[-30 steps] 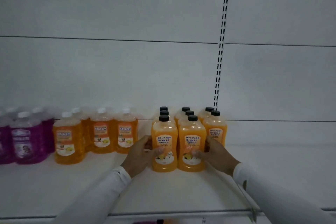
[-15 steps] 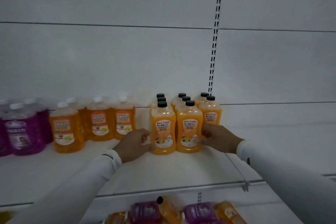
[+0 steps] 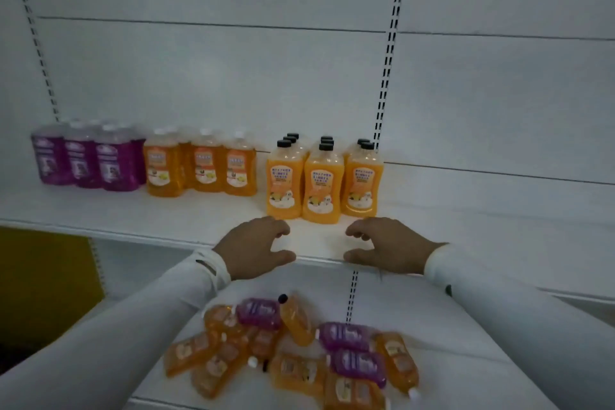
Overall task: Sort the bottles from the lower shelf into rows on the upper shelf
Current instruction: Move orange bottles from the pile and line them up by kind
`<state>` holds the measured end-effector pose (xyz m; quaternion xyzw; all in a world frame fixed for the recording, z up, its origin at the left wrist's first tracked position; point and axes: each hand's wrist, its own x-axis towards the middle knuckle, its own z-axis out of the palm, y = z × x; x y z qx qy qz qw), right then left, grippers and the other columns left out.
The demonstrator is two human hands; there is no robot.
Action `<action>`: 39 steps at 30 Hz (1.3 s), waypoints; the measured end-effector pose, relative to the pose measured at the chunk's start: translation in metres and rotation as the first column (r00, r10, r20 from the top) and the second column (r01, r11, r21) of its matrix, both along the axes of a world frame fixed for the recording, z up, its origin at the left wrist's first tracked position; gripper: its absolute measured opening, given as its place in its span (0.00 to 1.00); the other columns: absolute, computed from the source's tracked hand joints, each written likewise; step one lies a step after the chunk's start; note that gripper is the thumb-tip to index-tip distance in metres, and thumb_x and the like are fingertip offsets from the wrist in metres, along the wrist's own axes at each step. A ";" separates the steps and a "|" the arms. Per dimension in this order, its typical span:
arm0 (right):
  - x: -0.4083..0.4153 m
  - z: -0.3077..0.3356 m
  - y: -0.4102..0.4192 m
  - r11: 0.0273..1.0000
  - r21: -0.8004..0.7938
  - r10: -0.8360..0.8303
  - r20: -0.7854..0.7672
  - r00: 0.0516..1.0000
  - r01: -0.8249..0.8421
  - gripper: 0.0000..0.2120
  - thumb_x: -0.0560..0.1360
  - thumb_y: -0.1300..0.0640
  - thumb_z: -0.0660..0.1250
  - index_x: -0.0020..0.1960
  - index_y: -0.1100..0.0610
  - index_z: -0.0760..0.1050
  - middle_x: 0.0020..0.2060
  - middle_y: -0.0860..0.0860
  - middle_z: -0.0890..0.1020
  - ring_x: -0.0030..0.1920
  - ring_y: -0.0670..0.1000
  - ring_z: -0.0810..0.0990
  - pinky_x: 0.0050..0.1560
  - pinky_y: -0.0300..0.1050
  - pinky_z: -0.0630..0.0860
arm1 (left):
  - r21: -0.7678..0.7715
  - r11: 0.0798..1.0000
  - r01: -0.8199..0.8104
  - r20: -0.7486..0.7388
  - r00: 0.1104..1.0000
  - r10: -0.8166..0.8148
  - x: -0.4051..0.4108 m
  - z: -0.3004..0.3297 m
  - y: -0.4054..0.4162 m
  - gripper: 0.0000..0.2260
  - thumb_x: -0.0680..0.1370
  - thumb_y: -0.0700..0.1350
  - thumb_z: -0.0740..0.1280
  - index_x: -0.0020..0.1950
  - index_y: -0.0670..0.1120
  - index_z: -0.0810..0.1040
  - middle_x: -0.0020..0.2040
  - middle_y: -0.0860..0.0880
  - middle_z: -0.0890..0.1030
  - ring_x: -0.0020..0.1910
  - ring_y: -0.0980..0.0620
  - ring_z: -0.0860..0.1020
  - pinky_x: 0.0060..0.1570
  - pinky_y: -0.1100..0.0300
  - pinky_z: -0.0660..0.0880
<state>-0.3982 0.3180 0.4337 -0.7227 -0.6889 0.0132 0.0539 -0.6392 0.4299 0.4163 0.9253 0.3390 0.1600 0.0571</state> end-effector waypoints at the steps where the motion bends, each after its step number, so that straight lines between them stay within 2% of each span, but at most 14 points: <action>1: -0.001 -0.003 -0.009 0.999 0.003 0.039 -0.006 0.999 -0.039 0.27 0.76 0.38 0.64 0.70 0.51 0.70 0.64 0.49 0.76 0.61 0.50 0.76 0.62 0.45 0.72 | -0.004 1.000 -0.010 -0.001 1.000 0.010 0.000 -0.006 -0.016 0.24 0.76 0.59 0.67 0.67 0.49 0.72 0.61 0.51 0.77 0.58 0.51 0.75 0.59 0.57 0.73; 4: -0.006 -0.022 -0.033 0.992 -0.019 0.124 -0.027 0.992 -0.125 0.26 0.77 0.38 0.64 0.69 0.52 0.70 0.63 0.49 0.77 0.60 0.50 0.76 0.61 0.45 0.72 | -0.035 0.999 -0.030 -0.039 0.999 0.028 -0.002 -0.027 -0.061 0.23 0.76 0.58 0.67 0.67 0.49 0.72 0.61 0.51 0.76 0.58 0.51 0.75 0.58 0.57 0.73; 9: -0.014 -0.078 -0.064 0.974 -0.135 0.178 -0.035 0.984 -0.181 0.28 0.77 0.38 0.63 0.72 0.51 0.68 0.67 0.50 0.74 0.63 0.52 0.75 0.64 0.47 0.71 | -0.092 0.990 -0.102 -0.210 0.974 0.081 -0.010 -0.069 -0.110 0.21 0.75 0.59 0.64 0.64 0.50 0.74 0.59 0.48 0.78 0.57 0.47 0.77 0.57 0.54 0.74; 11: -0.015 -0.102 -0.072 0.971 -0.172 0.161 -0.059 0.985 -0.169 0.27 0.77 0.38 0.64 0.71 0.50 0.68 0.66 0.50 0.75 0.63 0.53 0.75 0.64 0.49 0.72 | -0.116 0.989 -0.097 -0.243 0.968 0.067 -0.012 -0.085 -0.126 0.23 0.74 0.60 0.61 0.66 0.52 0.73 0.62 0.50 0.77 0.61 0.47 0.76 0.61 0.51 0.73; 15: -0.016 -0.145 -0.081 0.957 -0.236 0.139 -0.124 0.982 -0.166 0.26 0.75 0.37 0.65 0.69 0.49 0.70 0.62 0.49 0.77 0.60 0.52 0.76 0.61 0.47 0.73 | -0.154 0.981 -0.116 -0.303 0.951 0.065 -0.021 -0.123 -0.139 0.22 0.78 0.55 0.64 0.71 0.50 0.68 0.69 0.51 0.73 0.66 0.49 0.72 0.63 0.59 0.68; 19: -0.019 -0.181 -0.071 0.942 -0.295 0.103 -0.195 0.976 -0.158 0.28 0.73 0.35 0.65 0.67 0.49 0.71 0.61 0.46 0.77 0.58 0.50 0.78 0.62 0.48 0.75 | -0.258 0.951 -0.172 -0.321 0.943 0.083 -0.029 -0.158 -0.129 0.25 0.78 0.57 0.64 0.72 0.48 0.68 0.70 0.50 0.72 0.67 0.49 0.72 0.65 0.55 0.70; 24: -0.029 -0.213 -0.054 0.927 -0.354 0.041 -0.229 0.973 -0.122 0.26 0.76 0.39 0.65 0.70 0.50 0.70 0.65 0.48 0.76 0.62 0.53 0.77 0.64 0.48 0.73 | -0.306 0.934 -0.185 -0.375 0.925 0.060 -0.041 -0.197 -0.100 0.25 0.78 0.58 0.63 0.72 0.48 0.67 0.67 0.48 0.74 0.65 0.48 0.74 0.63 0.54 0.72; 27: -0.034 -0.238 -0.041 0.910 -0.404 -0.011 -0.246 0.969 -0.092 0.25 0.76 0.40 0.65 0.68 0.52 0.71 0.65 0.50 0.77 0.63 0.53 0.77 0.64 0.47 0.74 | -0.371 0.911 -0.182 -0.381 0.924 0.029 -0.048 -0.226 -0.080 0.25 0.78 0.59 0.62 0.72 0.48 0.67 0.66 0.48 0.74 0.64 0.48 0.74 0.62 0.54 0.72; 31: -0.035 -0.274 -0.020 0.893 -0.449 -0.096 -0.264 0.960 -0.034 0.26 0.74 0.36 0.65 0.64 0.51 0.73 0.61 0.48 0.79 0.59 0.50 0.79 0.61 0.46 0.77 | -0.434 0.881 -0.188 -0.406 0.914 -0.005 -0.051 -0.269 -0.049 0.25 0.78 0.59 0.61 0.71 0.47 0.68 0.65 0.48 0.75 0.63 0.48 0.75 0.62 0.52 0.73; 34: -0.025 -0.301 -0.002 0.883 -0.470 -0.153 -0.296 0.943 -0.005 0.30 0.72 0.30 0.62 0.63 0.49 0.74 0.59 0.46 0.79 0.59 0.48 0.79 0.61 0.45 0.77 | -0.442 0.874 -0.203 -0.434 0.901 -0.010 -0.047 -0.296 -0.028 0.24 0.78 0.59 0.61 0.69 0.46 0.69 0.64 0.47 0.75 0.62 0.47 0.75 0.61 0.51 0.74; 36: -0.017 -0.312 0.011 0.870 -0.492 -0.171 -0.308 0.936 -0.003 0.25 0.73 0.33 0.64 0.62 0.48 0.74 0.57 0.44 0.79 0.57 0.46 0.78 0.60 0.45 0.77 | -0.462 0.858 -0.223 -0.440 0.898 -0.003 -0.042 -0.311 -0.018 0.23 0.79 0.58 0.60 0.69 0.46 0.69 0.64 0.47 0.75 0.62 0.47 0.75 0.60 0.51 0.74; 39: -0.002 -0.316 0.039 0.867 -0.498 -0.178 -0.333 0.926 -0.012 0.14 0.76 0.41 0.67 0.58 0.45 0.73 0.50 0.38 0.76 0.51 0.42 0.76 0.58 0.40 0.76 | -0.492 0.829 -0.268 -0.422 0.905 0.042 -0.030 -0.331 -0.003 0.23 0.79 0.58 0.61 0.68 0.47 0.69 0.64 0.47 0.75 0.61 0.46 0.75 0.60 0.52 0.74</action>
